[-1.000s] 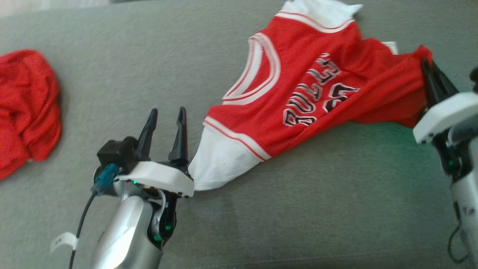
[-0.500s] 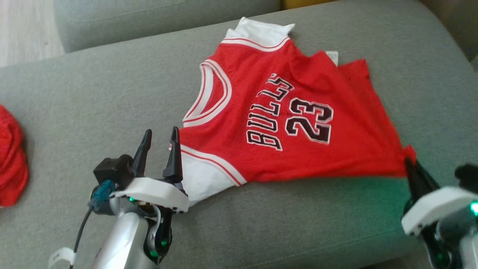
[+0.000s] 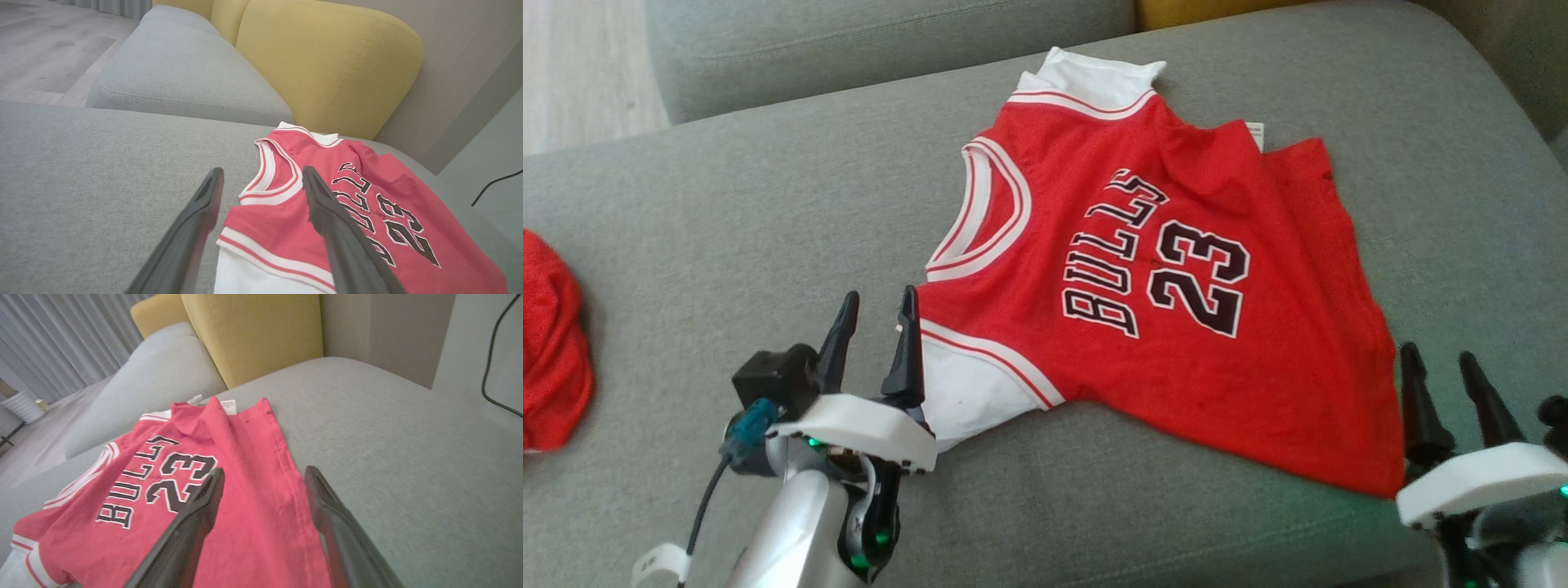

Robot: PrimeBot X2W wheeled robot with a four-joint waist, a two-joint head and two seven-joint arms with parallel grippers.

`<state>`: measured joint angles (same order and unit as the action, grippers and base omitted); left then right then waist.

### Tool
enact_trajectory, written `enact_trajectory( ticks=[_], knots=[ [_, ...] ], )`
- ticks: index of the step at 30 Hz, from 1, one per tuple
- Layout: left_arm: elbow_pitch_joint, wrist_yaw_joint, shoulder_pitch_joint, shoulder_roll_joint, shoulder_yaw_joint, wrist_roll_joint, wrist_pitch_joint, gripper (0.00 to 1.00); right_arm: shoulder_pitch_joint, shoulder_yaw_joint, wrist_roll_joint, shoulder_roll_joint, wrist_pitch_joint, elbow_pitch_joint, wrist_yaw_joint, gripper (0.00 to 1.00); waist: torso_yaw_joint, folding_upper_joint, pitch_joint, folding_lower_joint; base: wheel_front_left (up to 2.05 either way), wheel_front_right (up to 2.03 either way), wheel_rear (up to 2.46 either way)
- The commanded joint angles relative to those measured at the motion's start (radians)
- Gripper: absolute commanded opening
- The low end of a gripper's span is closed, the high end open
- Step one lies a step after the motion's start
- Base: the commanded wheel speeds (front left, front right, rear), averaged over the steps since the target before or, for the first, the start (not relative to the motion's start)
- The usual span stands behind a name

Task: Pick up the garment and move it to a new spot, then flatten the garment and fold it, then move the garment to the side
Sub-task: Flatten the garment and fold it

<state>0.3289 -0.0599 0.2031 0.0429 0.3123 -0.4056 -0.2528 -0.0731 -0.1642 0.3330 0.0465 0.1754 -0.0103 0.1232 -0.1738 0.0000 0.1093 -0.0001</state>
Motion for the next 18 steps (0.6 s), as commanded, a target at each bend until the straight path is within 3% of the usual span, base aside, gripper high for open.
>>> enact_trajectory(
  ticks=[1, 10, 18],
  knots=[
    [-0.023, 0.01, 0.012, 0.007, -0.029, 0.013, -0.009, 1.0, 0.027, 0.042, 0.009, 0.009, -0.044, 0.041, 0.008, 1.0, 0.01, 0.0, -0.001, 0.0001, 0.0, 0.0, 0.0],
    [0.059, 0.028, 0.004, 0.023, -0.001, 0.042, 0.014, 1.0, 0.041, 0.093, 0.014, 0.005, -0.209, -0.03, 0.008, 1.0, 0.073, 0.0, 0.007, 0.0001, 0.0, 0.0, 0.0],
    [0.107, 0.114, 0.016, 0.099, 0.076, 0.061, 0.153, 1.0, 0.073, 0.096, 0.024, 0.004, -0.253, -0.099, 0.008, 1.0, 0.102, 0.0, 0.009, 0.0001, 0.0, 0.0, 0.0]
  ],
)
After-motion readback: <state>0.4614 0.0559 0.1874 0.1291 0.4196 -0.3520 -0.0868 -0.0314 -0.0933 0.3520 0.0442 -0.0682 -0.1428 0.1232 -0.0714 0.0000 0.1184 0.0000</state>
